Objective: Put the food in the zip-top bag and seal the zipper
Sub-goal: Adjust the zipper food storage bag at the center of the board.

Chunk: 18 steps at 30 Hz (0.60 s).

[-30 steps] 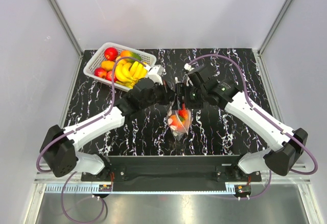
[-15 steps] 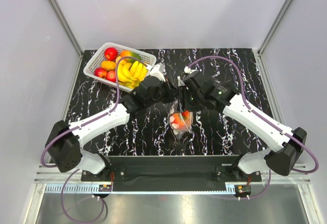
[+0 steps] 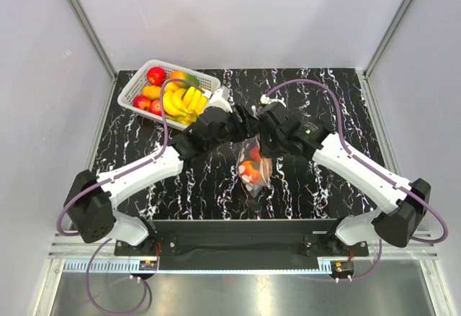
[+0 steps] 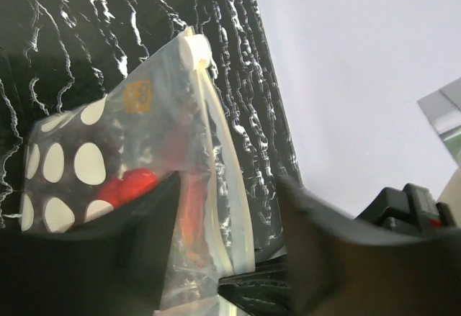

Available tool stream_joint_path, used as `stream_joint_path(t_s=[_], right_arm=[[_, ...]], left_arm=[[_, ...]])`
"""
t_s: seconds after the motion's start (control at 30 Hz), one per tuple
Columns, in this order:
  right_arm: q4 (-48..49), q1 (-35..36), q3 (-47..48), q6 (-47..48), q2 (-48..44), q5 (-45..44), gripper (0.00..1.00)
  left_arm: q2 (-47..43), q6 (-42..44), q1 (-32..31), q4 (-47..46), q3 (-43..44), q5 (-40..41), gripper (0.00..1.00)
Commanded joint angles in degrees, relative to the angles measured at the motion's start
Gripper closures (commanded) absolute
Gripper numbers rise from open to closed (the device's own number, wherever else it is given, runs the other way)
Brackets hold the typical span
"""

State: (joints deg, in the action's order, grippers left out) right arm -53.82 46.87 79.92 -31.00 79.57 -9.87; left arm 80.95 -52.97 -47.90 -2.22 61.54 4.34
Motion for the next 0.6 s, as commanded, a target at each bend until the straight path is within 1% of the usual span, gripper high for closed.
stream_joint_path(t_s=[0.0,0.07,0.1,0.17,0.23,0.27,0.3,0.33,0.4,0.43,0.47,0.53,0.57], right_arm=[[1.7,0.59,-0.38,1.73,-1.08,-1.82,1.0],[1.7,0.59,-0.55,2.26,-2.05,-2.26,1.0],[1.88,0.59,-0.64,2.61,-2.31,-2.43,1.0],[1.88,0.5,-0.73,2.97,-2.58,-2.09,1.0],[1.62,0.5,-0.56,3.4,-2.67,-2.17,1.0],[1.35,0.5,-0.47,3.49,-2.84,-2.26,1.0],[1.35,0.5,-0.47,4.02,-3.19,-2.35,1.0],[1.96,0.5,-0.81,4.54,-3.89,-2.0,1.0],[3.1,0.59,-1.43,6.04,-4.95,-1.04,1.0],[4.33,0.33,-2.04,6.74,-6.0,-0.25,1.0],[4.95,0.15,-2.22,7.44,-6.35,2.37,1.0],[5.57,-0.29,-1.88,9.81,-7.23,5.54,1.0],[5.48,-0.38,-1.44,11.13,-7.32,6.52,1.0]], left_arm=[[-3.34,4.01,-0.18,2.02,4.64,2.42,0.34],[-5.26,6.29,-0.09,3.62,4.82,3.22,0.31],[-6.14,6.74,0.17,3.97,4.38,3.05,0.27],[-8.6,7.61,1.14,4.68,2.81,2.0,0.23],[-10.54,9.02,2.28,6.25,1.84,1.38,0.18],[-11.68,10.85,2.72,6.87,0.44,1.03,0.17],[-13.52,11.91,3.16,8.01,-0.18,0.94,0.12],[-14.58,12.88,4.38,8.45,-1.15,0.93,0.11],[-15.9,15.96,6.23,7.15,-4.65,-1.69,0.07],[-17.04,16.58,9.11,6.44,-5.72,-3.53,0.06],[-17.14,17.45,10.88,5.65,-6.86,-8.77,0.05],[-17.49,18.16,15.96,2.76,-9.94,-14.16,0.04],[-17.75,19.47,16.95,2.4,-10.99,-17.05,0.03]])
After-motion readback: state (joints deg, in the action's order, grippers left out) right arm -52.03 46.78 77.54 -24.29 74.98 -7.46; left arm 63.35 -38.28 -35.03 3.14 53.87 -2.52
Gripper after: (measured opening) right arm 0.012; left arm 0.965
